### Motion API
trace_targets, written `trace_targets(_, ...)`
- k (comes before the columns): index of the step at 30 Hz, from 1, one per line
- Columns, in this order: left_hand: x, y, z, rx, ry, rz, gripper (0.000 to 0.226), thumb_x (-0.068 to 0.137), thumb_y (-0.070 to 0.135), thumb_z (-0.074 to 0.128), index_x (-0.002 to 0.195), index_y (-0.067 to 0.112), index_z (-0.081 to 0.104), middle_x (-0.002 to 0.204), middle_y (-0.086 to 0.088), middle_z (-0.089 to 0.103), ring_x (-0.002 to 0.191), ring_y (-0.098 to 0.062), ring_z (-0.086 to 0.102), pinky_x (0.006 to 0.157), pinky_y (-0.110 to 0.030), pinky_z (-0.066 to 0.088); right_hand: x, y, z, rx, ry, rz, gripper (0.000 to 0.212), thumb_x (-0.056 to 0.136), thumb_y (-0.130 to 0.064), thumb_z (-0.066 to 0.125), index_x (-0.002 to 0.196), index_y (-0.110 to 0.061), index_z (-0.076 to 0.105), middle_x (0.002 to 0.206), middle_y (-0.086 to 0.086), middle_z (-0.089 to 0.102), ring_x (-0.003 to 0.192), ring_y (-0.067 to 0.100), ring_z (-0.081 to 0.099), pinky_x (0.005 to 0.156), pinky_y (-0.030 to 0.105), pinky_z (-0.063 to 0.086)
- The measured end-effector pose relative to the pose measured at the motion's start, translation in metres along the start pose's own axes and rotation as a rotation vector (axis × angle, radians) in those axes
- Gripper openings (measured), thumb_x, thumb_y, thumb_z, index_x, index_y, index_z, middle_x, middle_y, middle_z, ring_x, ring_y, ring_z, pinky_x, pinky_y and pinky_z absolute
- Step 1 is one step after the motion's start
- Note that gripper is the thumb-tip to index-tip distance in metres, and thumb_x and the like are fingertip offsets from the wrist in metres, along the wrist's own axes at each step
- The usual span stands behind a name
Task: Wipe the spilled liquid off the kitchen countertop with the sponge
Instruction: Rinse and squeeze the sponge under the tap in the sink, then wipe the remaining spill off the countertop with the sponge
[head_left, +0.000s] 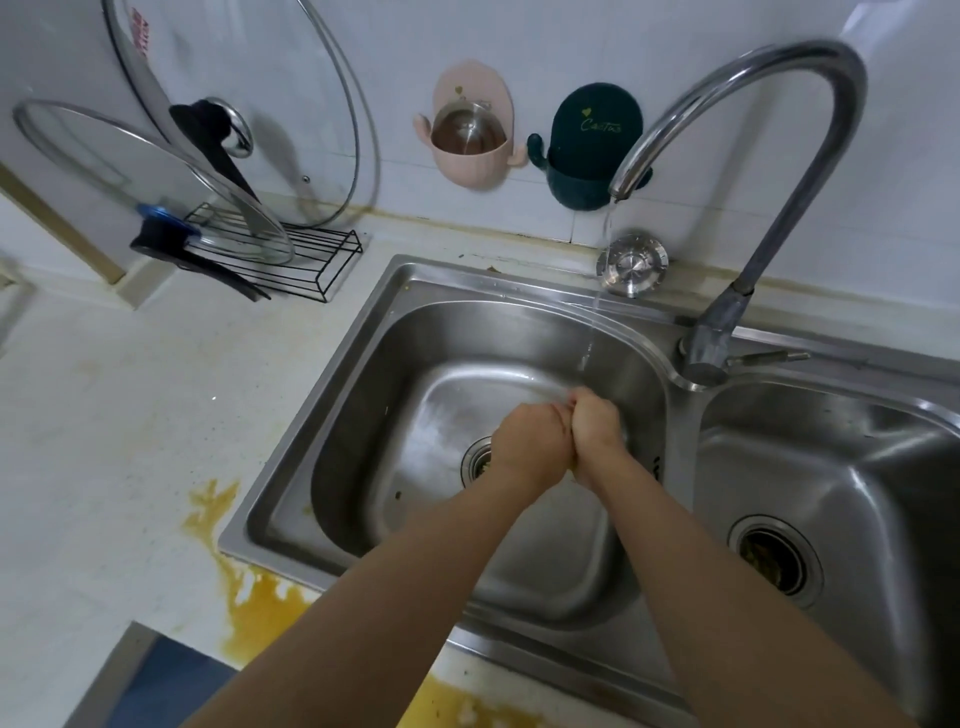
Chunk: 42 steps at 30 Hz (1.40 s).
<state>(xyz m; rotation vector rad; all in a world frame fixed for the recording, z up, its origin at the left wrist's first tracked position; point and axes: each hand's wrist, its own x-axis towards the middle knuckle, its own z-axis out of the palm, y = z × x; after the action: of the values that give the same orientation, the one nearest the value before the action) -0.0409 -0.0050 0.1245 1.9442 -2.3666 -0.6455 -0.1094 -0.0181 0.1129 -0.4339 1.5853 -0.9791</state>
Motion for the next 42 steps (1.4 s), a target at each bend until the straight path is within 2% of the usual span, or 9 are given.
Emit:
trace_targets(3, 0.000, -0.002, -0.002, -0.376, 0.090, -0.199, 0.040, 0.102, 0.019, 0.028, 0.110, -0.007, 0.057, 0.111, -0.025, 0.062, 0.103, -0.038, 0.057, 0.080, -0.036, 0.042, 0.003, -0.004, -0.002, -0.157, -0.065, -0.014, 0.032, 0.089, -0.039, 0.050, 0.071, -0.013, 0.056, 0.071, 0.005, 0.058, 0.067, 0.017, 0.055, 0.065, 0.028, 0.044)
trace_targets(6, 0.006, -0.012, -0.004, -0.974, 0.063, -0.542, 0.052, 0.099, 0.041, 0.035, 0.116, -0.003, 0.057, 0.117, -0.023, 0.060, 0.106, -0.038, 0.059, 0.084, -0.043, 0.053, -0.001, -0.009, -0.001, -0.263, -0.180, 0.106, 0.050, 0.078, -0.060, 0.054, 0.101, -0.017, 0.060, 0.096, 0.008, 0.062, 0.082, 0.024, 0.060, 0.063, 0.030, 0.048)
trace_targets(11, -0.011, -0.047, -0.023, -1.609, -0.151, -0.702, 0.040, 0.093, 0.049, 0.048, 0.107, 0.013, 0.059, 0.093, -0.010, 0.063, 0.076, -0.022, 0.062, 0.056, -0.029, 0.055, -0.019, -0.009, 0.036, -0.339, -0.222, -0.173, 0.011, 0.090, -0.023, 0.056, 0.082, -0.016, 0.054, 0.098, 0.019, 0.061, 0.084, 0.025, 0.057, 0.071, 0.038, 0.050)
trace_targets(14, -0.028, -0.081, -0.038, -1.767, 0.024, -0.700, 0.038, 0.092, 0.046, 0.051, 0.105, 0.012, 0.062, 0.097, -0.012, 0.065, 0.085, -0.025, 0.063, 0.066, -0.034, 0.053, -0.037, -0.013, 0.063, -0.326, -0.450, -0.155, 0.018, 0.092, -0.015, 0.053, 0.109, -0.008, 0.056, 0.109, 0.019, 0.060, 0.094, 0.028, 0.057, 0.078, 0.045, 0.051)
trace_targets(19, -0.068, -0.145, -0.064, -1.744, 0.503, -0.740, 0.029, 0.086, 0.004, 0.064, 0.111, -0.006, 0.052, 0.109, -0.019, 0.060, 0.098, -0.033, 0.060, 0.082, -0.046, 0.051, -0.071, -0.017, 0.125, -0.581, -0.552, -0.252, 0.034, 0.090, -0.013, 0.057, 0.121, -0.001, 0.050, 0.103, 0.014, 0.055, 0.085, 0.025, 0.057, 0.069, 0.040, 0.051)
trace_targets(23, -0.105, -0.194, -0.089, -1.643, 0.690, -0.817, 0.013, 0.083, 0.003, 0.067, 0.082, 0.001, 0.055, 0.086, -0.017, 0.059, 0.071, -0.026, 0.059, 0.065, -0.034, 0.051, -0.101, 0.006, 0.184, -0.786, -0.555, -0.560, 0.058, 0.085, -0.030, 0.063, 0.133, -0.007, 0.040, 0.128, 0.015, 0.049, 0.115, 0.028, 0.050, 0.095, 0.037, 0.042)
trace_targets(29, -0.177, -0.287, -0.104, -1.561, 0.846, -0.914, 0.024, 0.086, 0.001, 0.061, 0.069, 0.009, 0.045, 0.073, -0.008, 0.051, 0.075, -0.025, 0.054, 0.069, -0.032, 0.046, -0.160, 0.054, 0.278, -0.894, -0.869, -0.636, 0.065, 0.084, -0.020, 0.065, 0.141, -0.020, 0.034, 0.133, 0.011, 0.048, 0.120, 0.025, 0.048, 0.098, 0.032, 0.040)
trace_targets(34, -0.218, -0.358, -0.110, -1.510, 0.906, -0.900, 0.021, 0.075, 0.004, 0.069, 0.066, 0.007, 0.051, 0.069, -0.008, 0.053, 0.080, -0.027, 0.055, 0.071, -0.034, 0.046, -0.200, 0.094, 0.347, -1.002, -0.757, -0.805, 0.036, 0.089, -0.017, 0.054, 0.124, -0.013, 0.053, 0.124, 0.016, 0.055, 0.116, 0.029, 0.050, 0.092, 0.027, 0.038)
trace_targets(42, -0.218, -0.419, -0.101, -1.463, 0.867, -0.959, 0.016, 0.081, 0.010, 0.069, 0.084, 0.002, 0.055, 0.087, -0.015, 0.059, 0.079, -0.028, 0.060, 0.065, -0.033, 0.053, -0.200, 0.108, 0.398, -1.203, -0.805, -0.775, 0.028, 0.087, -0.016, 0.052, 0.113, -0.006, 0.056, 0.115, 0.015, 0.060, 0.107, 0.032, 0.056, 0.084, 0.033, 0.046)
